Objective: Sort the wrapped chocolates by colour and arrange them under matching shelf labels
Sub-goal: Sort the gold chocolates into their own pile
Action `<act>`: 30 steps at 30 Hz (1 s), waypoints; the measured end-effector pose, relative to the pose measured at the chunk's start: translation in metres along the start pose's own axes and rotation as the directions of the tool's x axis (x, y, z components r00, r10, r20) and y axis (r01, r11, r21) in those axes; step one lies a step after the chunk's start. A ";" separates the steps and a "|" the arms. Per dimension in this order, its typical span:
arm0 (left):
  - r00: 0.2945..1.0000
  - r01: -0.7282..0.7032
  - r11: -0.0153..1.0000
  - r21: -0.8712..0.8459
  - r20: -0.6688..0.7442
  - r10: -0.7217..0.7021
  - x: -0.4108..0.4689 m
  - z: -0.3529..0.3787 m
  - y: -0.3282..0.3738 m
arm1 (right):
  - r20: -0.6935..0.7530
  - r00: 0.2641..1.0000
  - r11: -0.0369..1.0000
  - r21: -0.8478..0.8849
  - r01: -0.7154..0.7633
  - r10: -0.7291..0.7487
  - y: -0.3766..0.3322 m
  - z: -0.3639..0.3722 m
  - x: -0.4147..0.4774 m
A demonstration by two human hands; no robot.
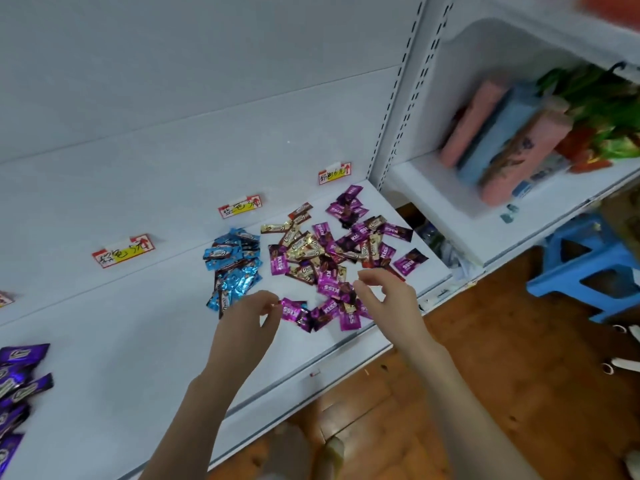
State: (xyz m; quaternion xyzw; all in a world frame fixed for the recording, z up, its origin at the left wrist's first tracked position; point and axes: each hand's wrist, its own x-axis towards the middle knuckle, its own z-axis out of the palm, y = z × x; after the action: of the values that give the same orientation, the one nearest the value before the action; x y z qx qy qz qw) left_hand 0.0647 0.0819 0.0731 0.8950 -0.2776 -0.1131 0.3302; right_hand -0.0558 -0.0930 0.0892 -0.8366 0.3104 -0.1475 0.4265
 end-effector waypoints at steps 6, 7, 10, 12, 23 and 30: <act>0.999 0.020 0.999 -0.041 0.033 -0.018 0.048 0.034 0.025 | 0.020 0.999 1.000 -0.006 -0.028 0.028 0.035 -0.017 0.041; 0.999 0.015 0.998 -0.053 0.037 -0.013 0.056 0.040 0.029 | 0.024 0.999 0.999 -0.024 -0.026 0.026 0.041 -0.020 0.050; 0.998 0.044 0.996 -0.074 0.046 -0.041 0.075 0.057 0.037 | 0.048 0.999 0.998 -0.060 0.006 -0.003 0.053 -0.029 0.077; 0.995 0.085 0.994 -0.075 0.048 -0.082 0.083 0.063 0.038 | 0.056 0.998 0.997 -0.078 0.026 -0.022 0.058 -0.033 0.094; 0.883 0.468 0.884 0.015 0.029 -0.468 0.063 0.087 0.034 | 0.435 0.887 0.970 -0.104 0.218 -0.153 0.087 -0.013 0.162; 0.787 0.609 0.792 -0.049 -0.086 -0.610 0.024 0.117 0.055 | 0.677 0.665 0.877 -0.061 0.477 -0.315 0.090 0.026 0.192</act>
State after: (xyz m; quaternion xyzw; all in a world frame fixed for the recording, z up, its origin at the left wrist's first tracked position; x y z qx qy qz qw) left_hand 0.0156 -0.0282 0.0200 0.9381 0.0433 -0.1724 0.2973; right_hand 0.0690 -0.2407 -0.0021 -0.9259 -0.0323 0.0990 0.3630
